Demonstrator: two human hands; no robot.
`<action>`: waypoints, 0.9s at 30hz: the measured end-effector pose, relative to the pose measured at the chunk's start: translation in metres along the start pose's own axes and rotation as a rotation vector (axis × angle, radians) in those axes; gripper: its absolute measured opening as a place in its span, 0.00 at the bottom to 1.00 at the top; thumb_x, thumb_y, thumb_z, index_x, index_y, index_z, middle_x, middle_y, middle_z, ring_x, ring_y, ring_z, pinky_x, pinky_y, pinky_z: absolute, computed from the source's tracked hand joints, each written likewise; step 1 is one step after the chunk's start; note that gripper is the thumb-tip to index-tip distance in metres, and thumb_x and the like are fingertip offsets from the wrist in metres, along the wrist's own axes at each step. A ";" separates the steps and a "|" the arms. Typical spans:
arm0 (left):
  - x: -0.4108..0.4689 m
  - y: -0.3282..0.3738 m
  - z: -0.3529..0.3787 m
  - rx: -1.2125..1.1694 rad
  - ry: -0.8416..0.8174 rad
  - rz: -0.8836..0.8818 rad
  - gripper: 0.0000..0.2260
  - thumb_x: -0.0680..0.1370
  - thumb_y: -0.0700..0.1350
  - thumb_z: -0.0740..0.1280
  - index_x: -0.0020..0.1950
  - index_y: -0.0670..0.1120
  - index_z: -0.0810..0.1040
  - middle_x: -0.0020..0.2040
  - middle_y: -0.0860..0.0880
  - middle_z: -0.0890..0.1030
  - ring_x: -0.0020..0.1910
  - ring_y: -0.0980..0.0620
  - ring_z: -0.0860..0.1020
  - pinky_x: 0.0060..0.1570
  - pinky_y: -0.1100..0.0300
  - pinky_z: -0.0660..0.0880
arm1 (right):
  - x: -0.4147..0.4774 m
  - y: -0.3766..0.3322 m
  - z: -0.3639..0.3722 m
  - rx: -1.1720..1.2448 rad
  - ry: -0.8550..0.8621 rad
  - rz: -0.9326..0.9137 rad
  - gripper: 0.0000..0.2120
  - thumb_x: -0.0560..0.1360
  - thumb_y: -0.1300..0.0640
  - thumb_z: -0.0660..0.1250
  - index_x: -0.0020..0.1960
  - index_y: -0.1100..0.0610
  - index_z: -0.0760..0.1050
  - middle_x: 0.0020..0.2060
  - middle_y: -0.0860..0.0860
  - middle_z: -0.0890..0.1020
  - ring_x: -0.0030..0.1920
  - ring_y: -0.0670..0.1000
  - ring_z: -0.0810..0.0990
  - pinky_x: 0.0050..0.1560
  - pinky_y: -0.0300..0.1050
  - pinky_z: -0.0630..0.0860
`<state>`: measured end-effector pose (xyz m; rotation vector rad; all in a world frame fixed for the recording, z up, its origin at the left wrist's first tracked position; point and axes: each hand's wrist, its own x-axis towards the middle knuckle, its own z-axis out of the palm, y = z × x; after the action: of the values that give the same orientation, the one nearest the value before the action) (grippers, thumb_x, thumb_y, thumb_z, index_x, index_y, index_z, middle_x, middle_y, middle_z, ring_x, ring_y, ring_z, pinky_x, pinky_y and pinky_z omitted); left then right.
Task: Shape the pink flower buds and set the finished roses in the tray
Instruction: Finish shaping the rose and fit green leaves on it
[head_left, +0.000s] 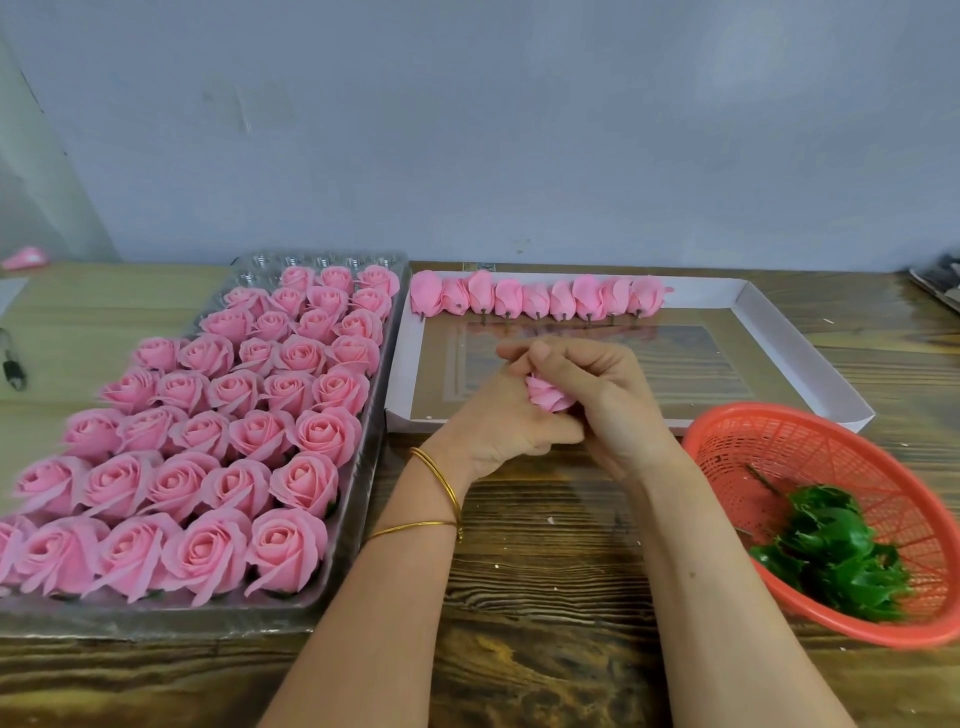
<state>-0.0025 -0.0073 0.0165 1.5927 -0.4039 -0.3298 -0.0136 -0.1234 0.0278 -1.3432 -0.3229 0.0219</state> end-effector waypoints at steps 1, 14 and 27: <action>0.000 0.000 0.000 -0.009 -0.006 -0.005 0.13 0.64 0.35 0.69 0.44 0.49 0.76 0.29 0.56 0.76 0.32 0.58 0.76 0.26 0.68 0.69 | 0.000 -0.001 0.001 0.003 -0.015 0.009 0.10 0.71 0.56 0.67 0.42 0.63 0.82 0.46 0.55 0.86 0.50 0.51 0.83 0.54 0.45 0.79; -0.004 0.003 -0.005 -0.164 -0.055 -0.021 0.12 0.70 0.25 0.63 0.45 0.40 0.72 0.26 0.50 0.66 0.23 0.56 0.66 0.22 0.67 0.60 | 0.000 0.006 0.005 -0.125 -0.087 0.089 0.26 0.81 0.39 0.50 0.57 0.48 0.83 0.58 0.44 0.83 0.62 0.42 0.78 0.63 0.39 0.74; 0.000 0.008 0.001 0.393 0.345 0.127 0.09 0.71 0.38 0.73 0.43 0.53 0.82 0.39 0.55 0.83 0.41 0.61 0.80 0.41 0.67 0.76 | 0.005 0.011 0.007 -0.277 0.291 -0.021 0.19 0.77 0.43 0.55 0.43 0.47 0.83 0.42 0.43 0.86 0.47 0.40 0.83 0.44 0.33 0.76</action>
<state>-0.0037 -0.0081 0.0241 1.9536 -0.3115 0.1325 -0.0088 -0.1130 0.0198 -1.5928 -0.0943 -0.2419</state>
